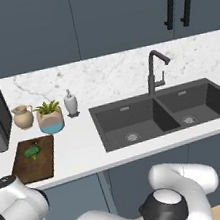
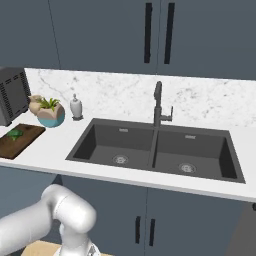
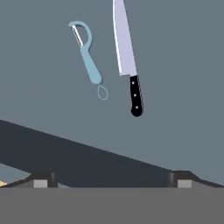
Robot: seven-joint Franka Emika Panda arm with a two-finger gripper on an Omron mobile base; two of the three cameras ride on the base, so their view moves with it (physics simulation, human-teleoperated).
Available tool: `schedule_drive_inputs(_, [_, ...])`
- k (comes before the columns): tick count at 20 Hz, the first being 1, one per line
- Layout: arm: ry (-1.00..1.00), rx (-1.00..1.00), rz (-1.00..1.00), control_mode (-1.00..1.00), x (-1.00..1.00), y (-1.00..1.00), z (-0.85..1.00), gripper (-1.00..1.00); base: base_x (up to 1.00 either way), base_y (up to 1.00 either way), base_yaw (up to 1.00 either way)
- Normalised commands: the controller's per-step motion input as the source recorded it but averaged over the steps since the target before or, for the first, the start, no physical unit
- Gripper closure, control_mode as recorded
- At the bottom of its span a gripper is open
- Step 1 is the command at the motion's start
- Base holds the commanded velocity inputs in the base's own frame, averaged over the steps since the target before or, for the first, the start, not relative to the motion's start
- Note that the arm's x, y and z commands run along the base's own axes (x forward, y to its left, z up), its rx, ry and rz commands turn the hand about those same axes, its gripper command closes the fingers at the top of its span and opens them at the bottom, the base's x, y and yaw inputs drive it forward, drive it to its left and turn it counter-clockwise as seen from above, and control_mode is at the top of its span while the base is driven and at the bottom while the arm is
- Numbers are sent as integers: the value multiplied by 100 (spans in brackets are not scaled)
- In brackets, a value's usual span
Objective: Place the appropriate cutting tool for cutting the broccoli skin on the cutting board.
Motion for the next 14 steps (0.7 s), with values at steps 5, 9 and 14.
schedule_drive_inputs(5, [0,0,0,-100,3,-35,-31,-100,0,0,0])
schedule_drive_inputs(9, [0,0,0,-100,0,-26,-39,-100,0,0,0])
schedule_drive_inputs(14, [0,-3,0,-100,9,0,-41,-100,0,0,0])
